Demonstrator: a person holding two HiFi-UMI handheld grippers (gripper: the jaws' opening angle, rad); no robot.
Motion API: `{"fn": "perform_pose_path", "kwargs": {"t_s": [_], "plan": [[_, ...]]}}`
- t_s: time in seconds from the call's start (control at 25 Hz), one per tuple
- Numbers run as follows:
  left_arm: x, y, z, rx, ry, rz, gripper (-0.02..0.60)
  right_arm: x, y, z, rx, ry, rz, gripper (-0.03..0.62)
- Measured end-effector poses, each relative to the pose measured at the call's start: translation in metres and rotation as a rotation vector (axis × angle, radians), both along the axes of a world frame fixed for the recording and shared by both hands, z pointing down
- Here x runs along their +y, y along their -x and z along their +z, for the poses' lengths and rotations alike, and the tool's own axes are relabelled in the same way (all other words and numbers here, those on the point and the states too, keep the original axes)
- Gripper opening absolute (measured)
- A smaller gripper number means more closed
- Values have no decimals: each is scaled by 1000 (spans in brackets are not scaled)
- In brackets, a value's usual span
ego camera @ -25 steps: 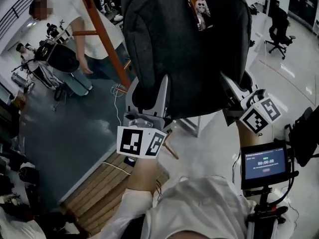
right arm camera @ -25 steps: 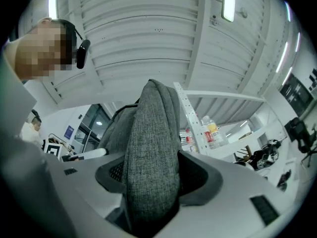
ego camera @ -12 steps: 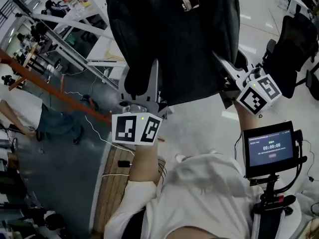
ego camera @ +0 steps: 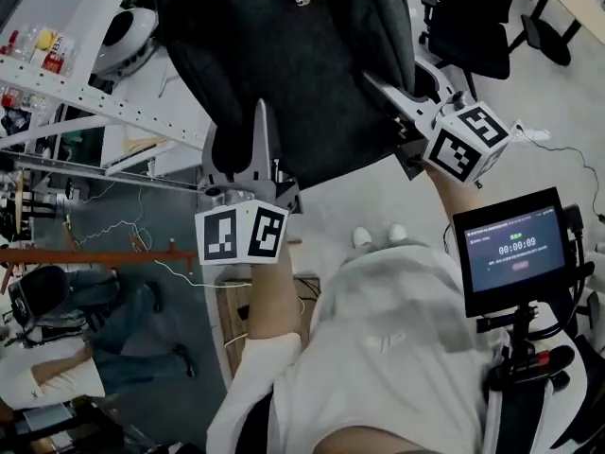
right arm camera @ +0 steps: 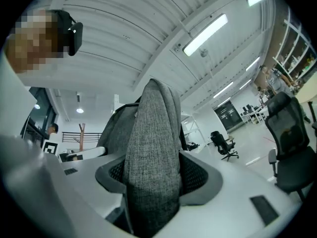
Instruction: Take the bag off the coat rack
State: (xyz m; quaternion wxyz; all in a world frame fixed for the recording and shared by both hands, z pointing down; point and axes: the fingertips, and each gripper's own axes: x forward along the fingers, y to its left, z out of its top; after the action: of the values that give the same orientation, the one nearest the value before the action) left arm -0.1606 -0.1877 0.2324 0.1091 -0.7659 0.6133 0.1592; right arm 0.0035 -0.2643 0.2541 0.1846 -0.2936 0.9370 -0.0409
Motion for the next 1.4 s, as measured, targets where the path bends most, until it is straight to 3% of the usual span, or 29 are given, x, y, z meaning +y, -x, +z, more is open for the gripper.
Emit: {"fn": "perform_pose_path", "kwargs": {"t_s": [0.4,0.68,1.4], "plan": [[-37,-44,49,-9,137,125,184,-18,-46,64,-5,130,112,270],[-51,-54,67,-18,171,178,184,-22,-59,86,-13,165,163,271],[-48,-59,97,17,248,181,182,-18,-63,117,17,240,147,270]]}}
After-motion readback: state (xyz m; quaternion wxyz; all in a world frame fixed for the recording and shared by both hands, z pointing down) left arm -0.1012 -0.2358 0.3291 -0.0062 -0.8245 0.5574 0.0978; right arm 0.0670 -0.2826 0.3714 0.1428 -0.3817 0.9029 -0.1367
